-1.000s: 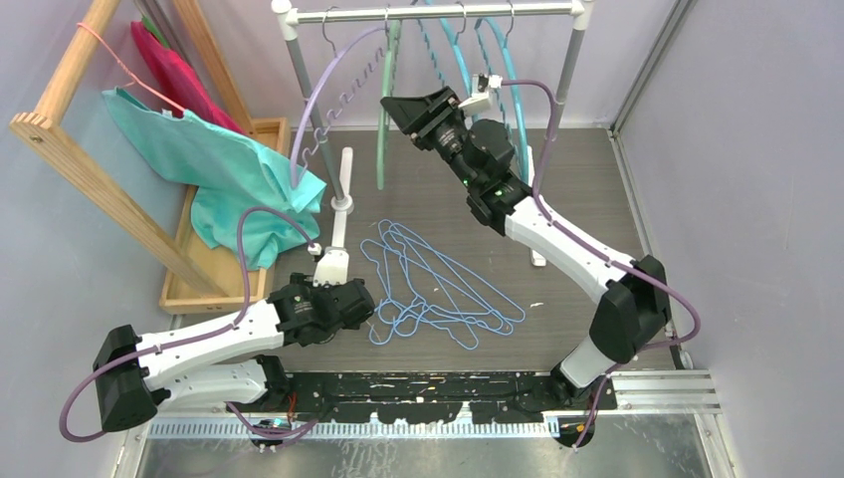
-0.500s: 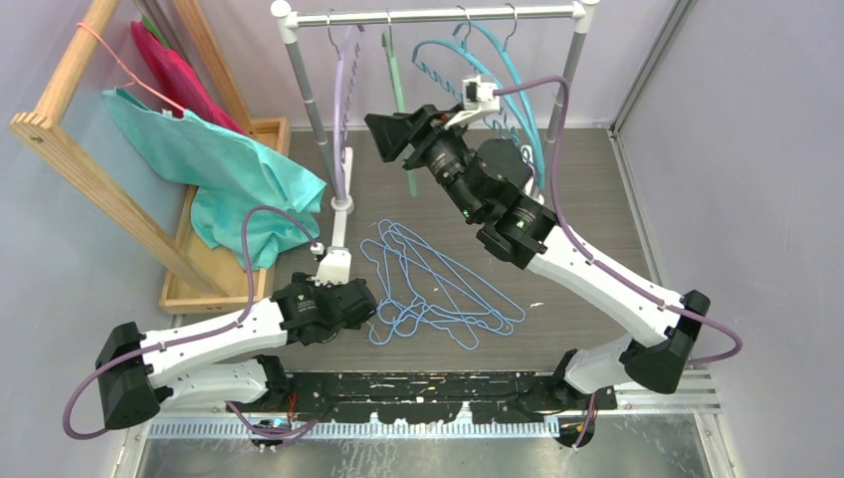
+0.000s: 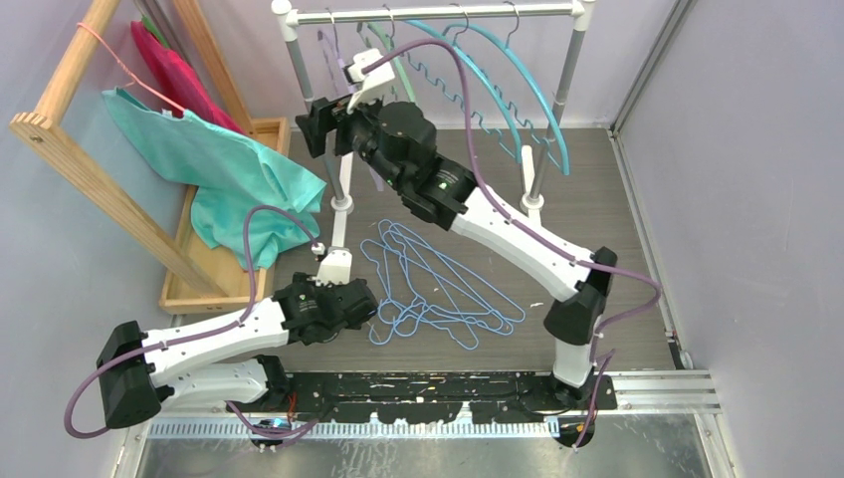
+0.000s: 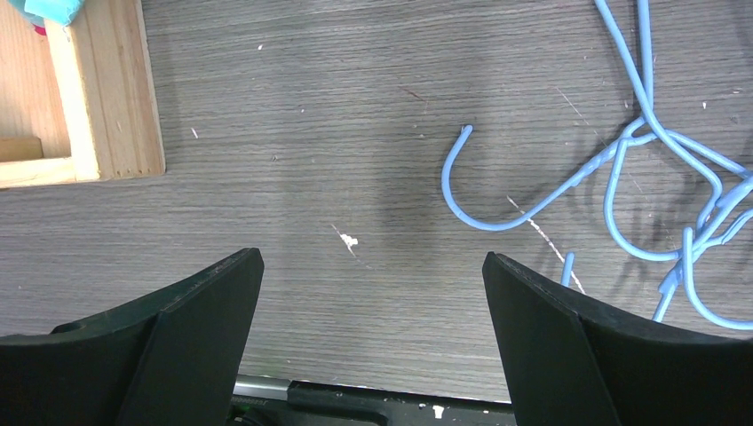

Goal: Organize the hangers

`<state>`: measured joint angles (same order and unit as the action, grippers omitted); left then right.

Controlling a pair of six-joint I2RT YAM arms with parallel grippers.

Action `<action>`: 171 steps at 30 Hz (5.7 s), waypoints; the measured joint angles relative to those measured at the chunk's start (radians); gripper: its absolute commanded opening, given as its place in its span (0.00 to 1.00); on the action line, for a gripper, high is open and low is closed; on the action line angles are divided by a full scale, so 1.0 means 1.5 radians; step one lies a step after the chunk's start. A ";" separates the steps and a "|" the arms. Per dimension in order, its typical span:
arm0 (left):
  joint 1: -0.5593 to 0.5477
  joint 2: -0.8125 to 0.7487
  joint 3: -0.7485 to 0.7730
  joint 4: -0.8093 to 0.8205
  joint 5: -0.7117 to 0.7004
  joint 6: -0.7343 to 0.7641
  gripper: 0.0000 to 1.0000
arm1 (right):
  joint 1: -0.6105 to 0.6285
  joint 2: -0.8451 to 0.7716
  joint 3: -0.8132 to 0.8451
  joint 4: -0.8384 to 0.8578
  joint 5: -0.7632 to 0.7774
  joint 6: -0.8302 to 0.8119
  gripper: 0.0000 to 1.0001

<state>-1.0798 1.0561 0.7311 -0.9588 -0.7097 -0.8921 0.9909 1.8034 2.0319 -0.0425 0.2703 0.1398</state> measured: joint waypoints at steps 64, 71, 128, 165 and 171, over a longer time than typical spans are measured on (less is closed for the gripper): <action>0.000 0.048 -0.045 0.109 0.064 0.032 0.98 | -0.208 -0.055 -0.371 0.572 0.128 -0.215 0.99; 0.000 0.048 -0.045 0.108 0.071 0.025 0.98 | -0.270 -0.100 -0.414 0.571 0.172 -0.212 0.99; 0.000 0.059 -0.042 0.098 0.075 0.003 0.98 | -0.488 -0.460 -0.576 0.136 -0.341 -0.006 1.00; 0.000 -0.030 -0.018 0.025 0.077 -0.047 0.98 | -0.056 -0.342 -0.911 -0.099 -0.238 0.022 0.46; 0.000 -0.034 -0.029 0.027 0.082 -0.047 0.98 | -0.053 -0.291 -0.916 -0.068 -0.205 0.022 0.46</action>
<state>-1.0798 1.0046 0.6876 -0.9180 -0.5865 -0.9630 0.9108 1.3666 0.6582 -0.1440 -0.0372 0.1722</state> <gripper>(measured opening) 0.979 0.461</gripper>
